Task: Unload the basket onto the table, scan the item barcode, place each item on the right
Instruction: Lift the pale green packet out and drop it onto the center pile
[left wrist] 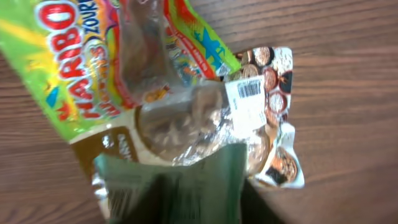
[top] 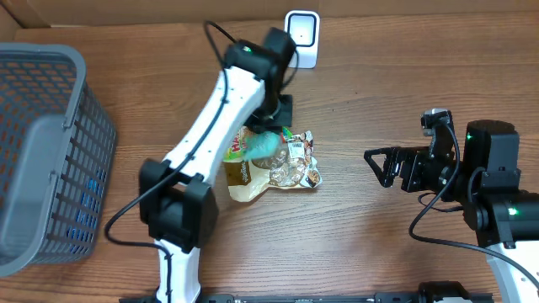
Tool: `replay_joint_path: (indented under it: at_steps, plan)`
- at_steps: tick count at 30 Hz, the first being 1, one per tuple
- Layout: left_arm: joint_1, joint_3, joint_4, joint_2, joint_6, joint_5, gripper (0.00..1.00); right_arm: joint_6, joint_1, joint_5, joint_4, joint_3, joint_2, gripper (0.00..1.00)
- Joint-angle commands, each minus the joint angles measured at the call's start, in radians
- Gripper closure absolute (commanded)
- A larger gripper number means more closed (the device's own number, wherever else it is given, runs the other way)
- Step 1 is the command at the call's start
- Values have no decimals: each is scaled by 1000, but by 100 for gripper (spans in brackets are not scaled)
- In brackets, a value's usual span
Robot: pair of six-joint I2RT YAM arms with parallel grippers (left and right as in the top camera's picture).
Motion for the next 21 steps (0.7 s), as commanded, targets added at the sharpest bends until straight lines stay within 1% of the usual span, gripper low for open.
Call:
replay_joint_path:
  at_steps: [1,2,5,7,12,15,16,17,20,21]
  plan:
    - [7,1,37,-10,-48,-36,22,-3,3,-9,8,23,-3,0]
    - [7,8,40,-13,-40,-36,19,-3,3,-9,8,23,-3,0]
    - [21,83,11,-20,-11,-39,20,-3,3,-9,6,22,-3,0]
    - [41,174,-38,-28,-7,-40,20,-3,3,-9,6,23,-3,0]
    - [118,498,-195,-70,24,-53,24,-3,3,-9,6,23,-3,0]
    - [183,660,-296,-109,27,-102,21,-3,3,-9,6,22,-3,0]
    - [215,688,-295,-133,73,-86,21,-3,3,-10,6,23,-3,0]
    - [246,689,-294,-167,93,-58,21,-3,3,-10,5,23,-3,0]
    - [363,666,-294,-262,97,-27,20,-3,3,-10,-3,23,-3,0]
    - [420,645,-294,-301,97,-13,20,-3,3,-10,-7,23,-3,0]
